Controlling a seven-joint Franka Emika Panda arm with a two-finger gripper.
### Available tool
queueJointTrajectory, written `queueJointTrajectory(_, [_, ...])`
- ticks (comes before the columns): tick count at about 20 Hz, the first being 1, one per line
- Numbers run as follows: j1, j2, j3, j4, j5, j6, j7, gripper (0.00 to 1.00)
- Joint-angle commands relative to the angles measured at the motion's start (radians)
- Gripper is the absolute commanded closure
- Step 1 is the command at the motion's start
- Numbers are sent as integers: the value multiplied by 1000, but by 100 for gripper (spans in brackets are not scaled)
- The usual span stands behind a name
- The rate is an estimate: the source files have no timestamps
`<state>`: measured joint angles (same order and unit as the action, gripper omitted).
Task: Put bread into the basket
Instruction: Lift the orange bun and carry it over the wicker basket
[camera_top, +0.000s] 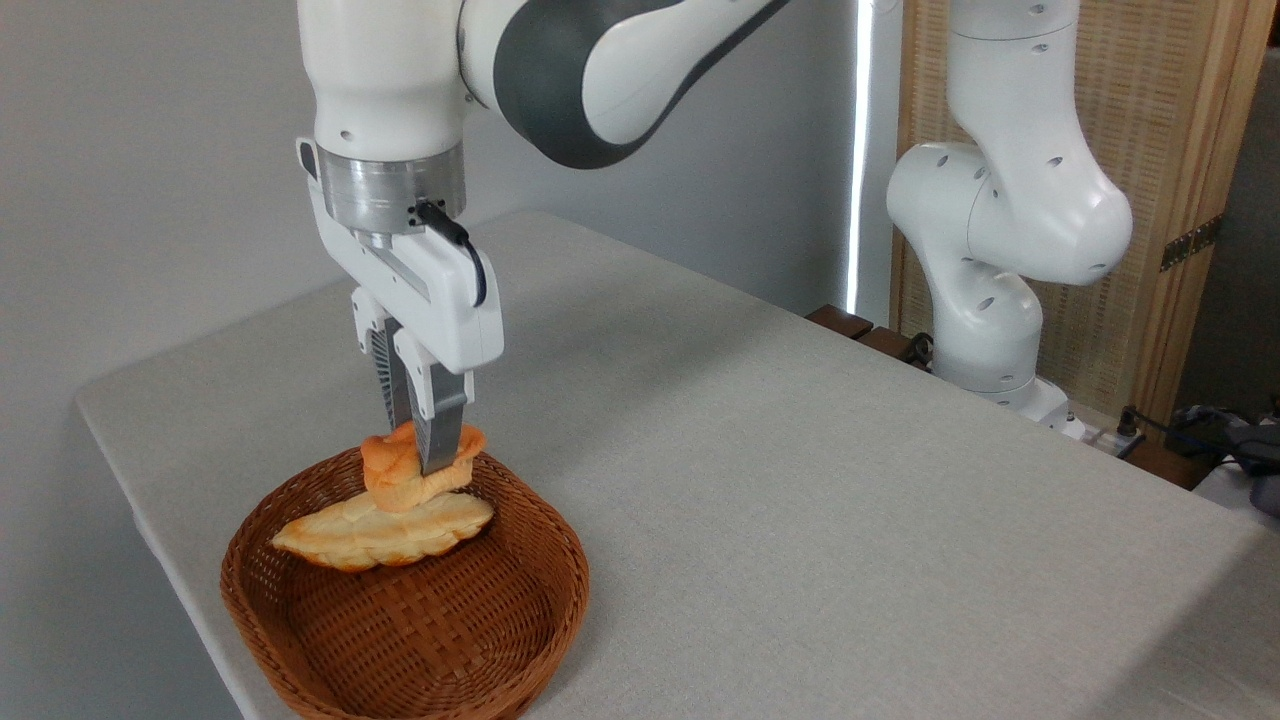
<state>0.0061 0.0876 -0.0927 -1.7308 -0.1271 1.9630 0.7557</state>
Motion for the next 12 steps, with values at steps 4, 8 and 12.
queueJointTrajectory(4, [3,10,18,19,52,7,100,0])
queueJointTrajectory(8, [3,14,18,17,50,7,100,0])
queueJointTrajectory(12, [3,14,18,17,52,7,100,0])
